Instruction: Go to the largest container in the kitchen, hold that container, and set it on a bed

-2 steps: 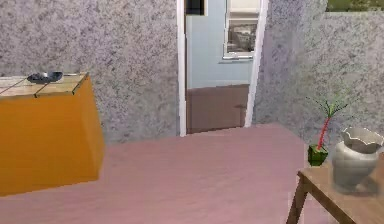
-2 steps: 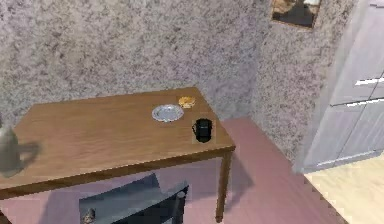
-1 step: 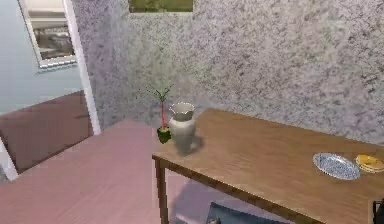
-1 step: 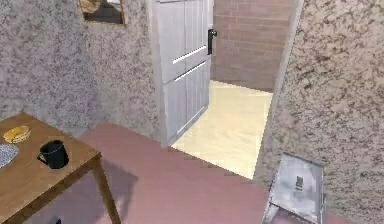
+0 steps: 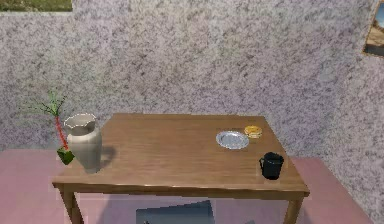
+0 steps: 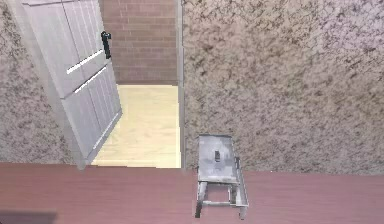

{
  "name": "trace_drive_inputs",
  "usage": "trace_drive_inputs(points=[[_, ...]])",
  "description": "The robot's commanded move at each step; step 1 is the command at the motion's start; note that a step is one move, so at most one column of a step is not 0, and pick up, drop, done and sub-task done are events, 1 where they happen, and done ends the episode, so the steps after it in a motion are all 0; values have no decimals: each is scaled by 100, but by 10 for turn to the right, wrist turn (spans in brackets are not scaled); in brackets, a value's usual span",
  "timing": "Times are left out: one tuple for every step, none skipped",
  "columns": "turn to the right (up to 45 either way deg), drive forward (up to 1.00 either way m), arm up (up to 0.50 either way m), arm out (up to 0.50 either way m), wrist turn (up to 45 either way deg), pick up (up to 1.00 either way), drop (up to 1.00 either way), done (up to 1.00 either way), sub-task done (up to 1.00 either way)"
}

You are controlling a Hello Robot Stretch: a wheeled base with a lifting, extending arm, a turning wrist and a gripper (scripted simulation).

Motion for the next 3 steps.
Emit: trace_drive_inputs(points=[[0, 15, 0, 0, 0, 0, 0, 0, 0], [-450, 0, 0, 0, 0, 0, 0, 0, 0], [-450, 0, 0, 0, 0, 0, 0, 0, 0]])
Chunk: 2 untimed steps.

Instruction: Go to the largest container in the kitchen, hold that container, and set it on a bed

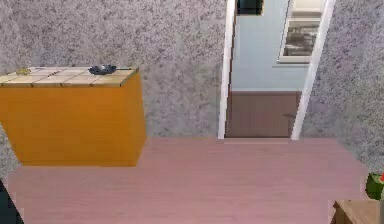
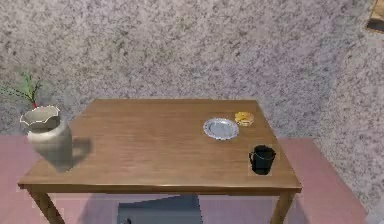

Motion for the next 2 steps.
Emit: trace_drive_inputs(points=[[-330, 0, 0, 0, 0, 0, 0, 0, 0], [0, 0, 50, 0, 0, 0, 0, 0, 0]])
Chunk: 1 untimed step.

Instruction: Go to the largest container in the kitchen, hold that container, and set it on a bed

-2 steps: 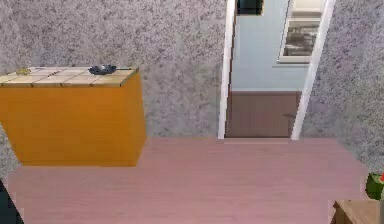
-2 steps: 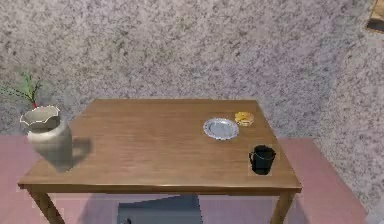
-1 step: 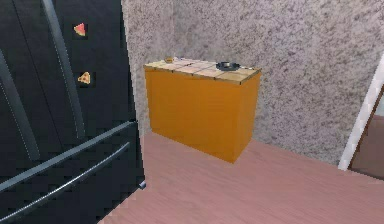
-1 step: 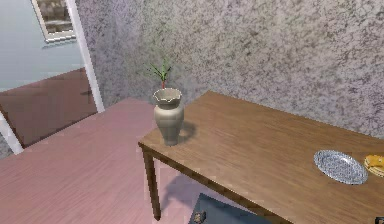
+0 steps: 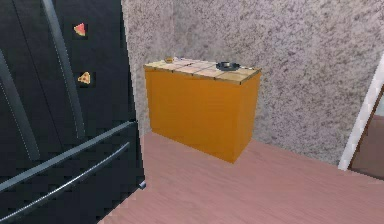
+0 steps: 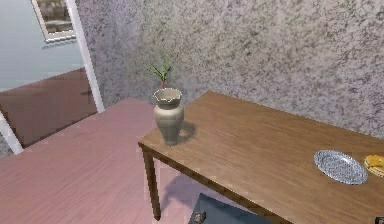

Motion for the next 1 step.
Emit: trace_drive_inputs(points=[[0, 0, 38, 0, 0, 0, 0, 0, 0]])
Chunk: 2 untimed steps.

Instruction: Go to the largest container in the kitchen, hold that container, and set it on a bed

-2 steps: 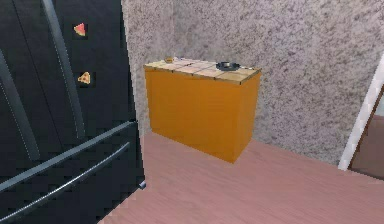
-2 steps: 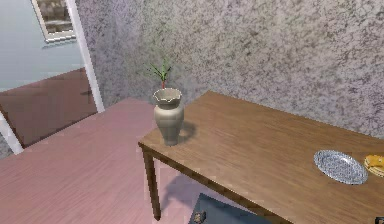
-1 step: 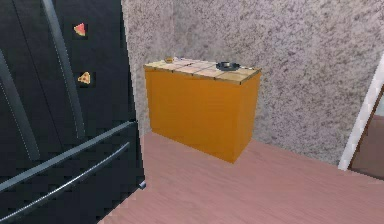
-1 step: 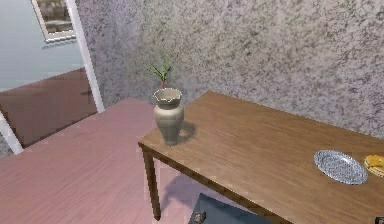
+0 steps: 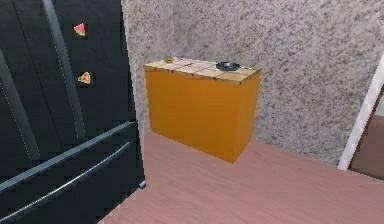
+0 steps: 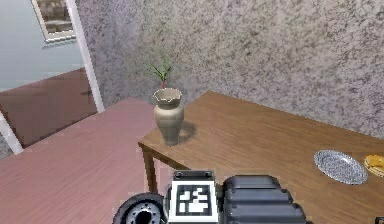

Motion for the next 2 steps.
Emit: trace_drive_inputs(points=[[0, 0, 0, 48, 0, 0, 0, 0, 0], [0, 0, 0, 0, 450, 0, 0, 0, 0]])
